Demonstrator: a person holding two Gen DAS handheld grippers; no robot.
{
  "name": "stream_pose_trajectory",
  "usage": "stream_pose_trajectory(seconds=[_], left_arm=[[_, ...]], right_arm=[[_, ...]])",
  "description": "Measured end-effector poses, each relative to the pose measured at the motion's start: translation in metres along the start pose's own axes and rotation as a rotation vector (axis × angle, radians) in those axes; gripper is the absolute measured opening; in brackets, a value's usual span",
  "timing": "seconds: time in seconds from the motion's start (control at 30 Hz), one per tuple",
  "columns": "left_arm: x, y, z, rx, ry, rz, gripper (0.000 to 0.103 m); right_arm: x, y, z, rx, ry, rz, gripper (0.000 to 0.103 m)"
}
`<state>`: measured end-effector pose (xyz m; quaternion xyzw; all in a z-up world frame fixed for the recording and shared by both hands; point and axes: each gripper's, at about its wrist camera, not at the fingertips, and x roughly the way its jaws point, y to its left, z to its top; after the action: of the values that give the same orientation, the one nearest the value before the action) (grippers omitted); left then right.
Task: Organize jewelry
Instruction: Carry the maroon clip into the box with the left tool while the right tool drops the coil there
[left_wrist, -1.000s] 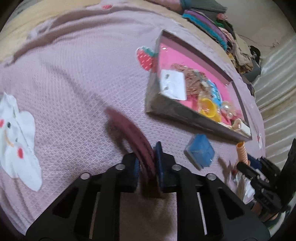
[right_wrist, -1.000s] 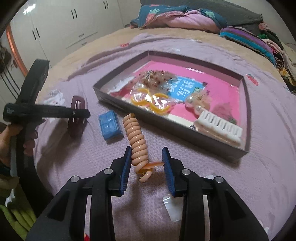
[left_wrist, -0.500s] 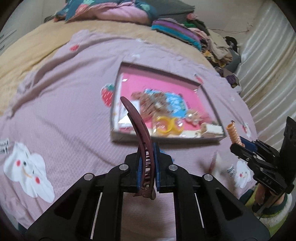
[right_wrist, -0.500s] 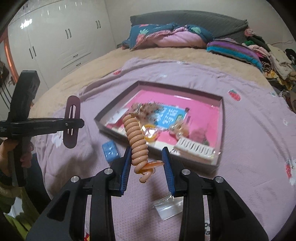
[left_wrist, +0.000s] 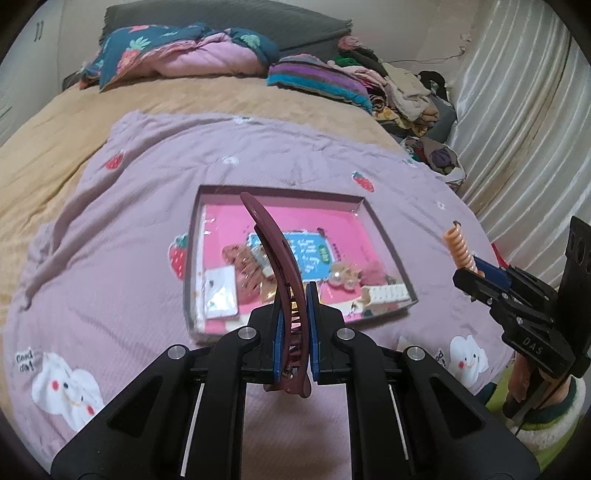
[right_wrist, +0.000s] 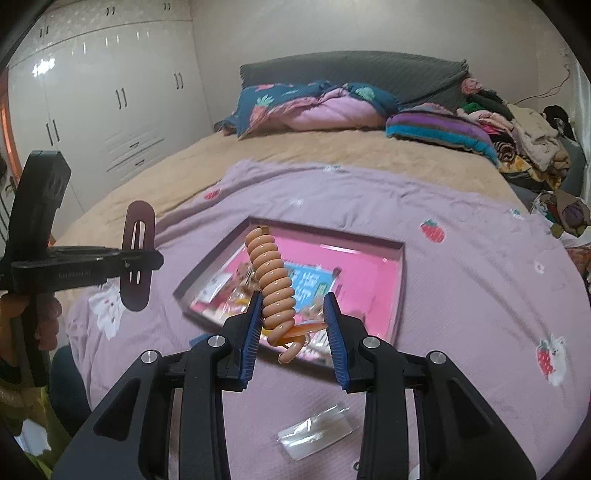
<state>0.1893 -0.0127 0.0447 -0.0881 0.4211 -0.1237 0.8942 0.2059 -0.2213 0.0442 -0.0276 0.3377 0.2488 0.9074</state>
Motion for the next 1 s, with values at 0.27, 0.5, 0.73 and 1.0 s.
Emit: stream_pose_trajectory(seconds=[0.27, 0.5, 0.73, 1.0], left_arm=[[0.005, -0.021, 0.018, 0.045, -0.011, -0.023, 0.004], [0.014, -0.034, 0.03, 0.079, -0.01, -0.039, 0.004], [0.032, -0.04, 0.036, 0.086, 0.009, -0.052, 0.004], [0.064, -0.042, 0.036, 0.081, 0.057, -0.066, 0.004]], right_arm=[[-0.01, -0.011, 0.017, 0.024, -0.046, -0.024, 0.032], [-0.013, -0.021, 0.031, 0.041, -0.071, -0.044, 0.032], [-0.001, -0.035, 0.036, 0.069, -0.058, -0.078, 0.032], [0.02, -0.054, 0.029, 0.109, -0.02, -0.103, 0.032]])
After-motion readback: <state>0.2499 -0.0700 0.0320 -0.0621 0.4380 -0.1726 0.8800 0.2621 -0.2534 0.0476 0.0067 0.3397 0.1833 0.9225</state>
